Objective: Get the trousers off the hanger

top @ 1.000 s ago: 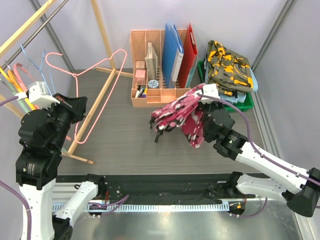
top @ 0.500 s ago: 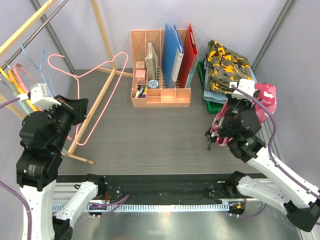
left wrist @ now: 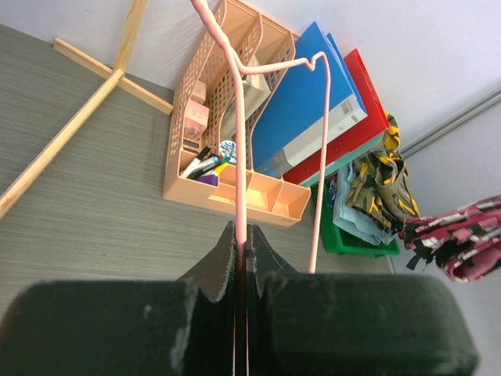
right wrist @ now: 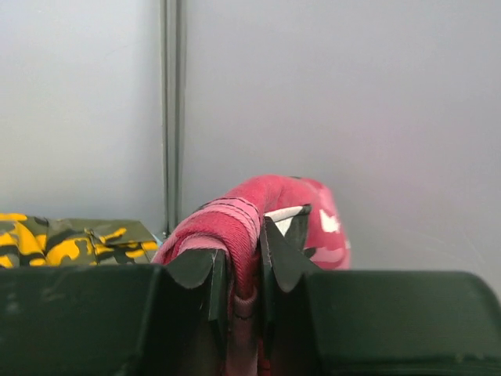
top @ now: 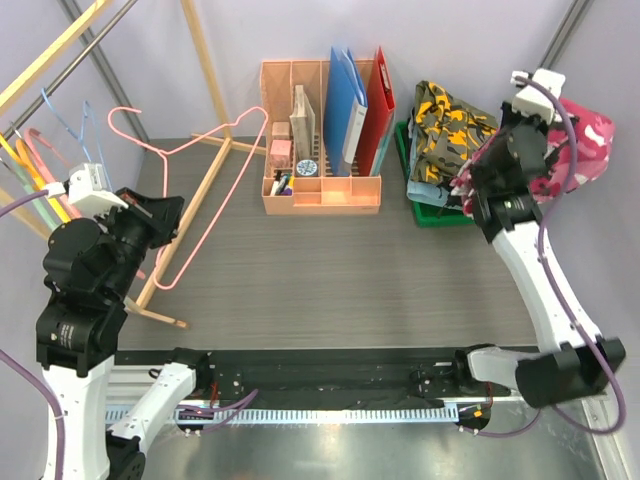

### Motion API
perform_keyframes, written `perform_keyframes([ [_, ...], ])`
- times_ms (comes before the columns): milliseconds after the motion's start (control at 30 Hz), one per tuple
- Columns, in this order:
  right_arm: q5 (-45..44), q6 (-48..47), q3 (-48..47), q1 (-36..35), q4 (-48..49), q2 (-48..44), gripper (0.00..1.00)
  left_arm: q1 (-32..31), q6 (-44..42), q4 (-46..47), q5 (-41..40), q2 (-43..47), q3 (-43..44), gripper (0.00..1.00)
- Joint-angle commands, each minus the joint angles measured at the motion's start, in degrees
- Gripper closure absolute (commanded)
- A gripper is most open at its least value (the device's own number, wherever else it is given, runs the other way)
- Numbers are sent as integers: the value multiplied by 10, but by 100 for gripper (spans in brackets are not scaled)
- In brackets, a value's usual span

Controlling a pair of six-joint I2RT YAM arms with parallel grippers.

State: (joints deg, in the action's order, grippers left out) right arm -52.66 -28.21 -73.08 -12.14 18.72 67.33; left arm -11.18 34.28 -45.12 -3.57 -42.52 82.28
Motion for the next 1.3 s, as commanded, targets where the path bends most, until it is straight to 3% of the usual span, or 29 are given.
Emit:
perform_keyframes([
  [0,137,84,-109,38,54,106,99,1,-4,43,14,-18,4,100],
  [200,196,105,-262,48,68,291,99,2,-10,66,4,-38,7,100],
  [333,222,109,-402,53,66,482,99,2,-14,77,8,-62,14,100],
  [500,315,197,-650,71,-21,662,90,2,-40,86,-18,-87,10,100],
  [567,318,220,-698,71,-72,708,89,1,-40,96,-15,-95,0,100],
  [633,334,244,-665,71,-66,698,88,2,-36,102,-8,-98,-11,100],
  [700,349,265,-615,72,-64,673,81,2,-31,112,-1,-99,-19,100],
  [800,345,279,-615,72,-130,650,68,2,-22,115,6,-95,-27,100],
  [833,341,281,-617,73,-151,643,59,1,-20,116,7,-92,-29,100],
  [933,313,304,-627,71,-247,598,43,2,-26,119,-1,-79,-39,100],
  [967,294,309,-633,72,-275,585,26,2,-30,119,-5,-77,-43,100],
  [1033,256,322,-634,72,-357,541,6,1,-40,109,-14,-73,-41,100],
  [1133,258,330,-587,72,-417,460,1,1,-35,102,-10,-70,-39,100],
  [1267,252,352,-492,70,-494,351,0,1,-13,86,4,-65,-26,100],
])
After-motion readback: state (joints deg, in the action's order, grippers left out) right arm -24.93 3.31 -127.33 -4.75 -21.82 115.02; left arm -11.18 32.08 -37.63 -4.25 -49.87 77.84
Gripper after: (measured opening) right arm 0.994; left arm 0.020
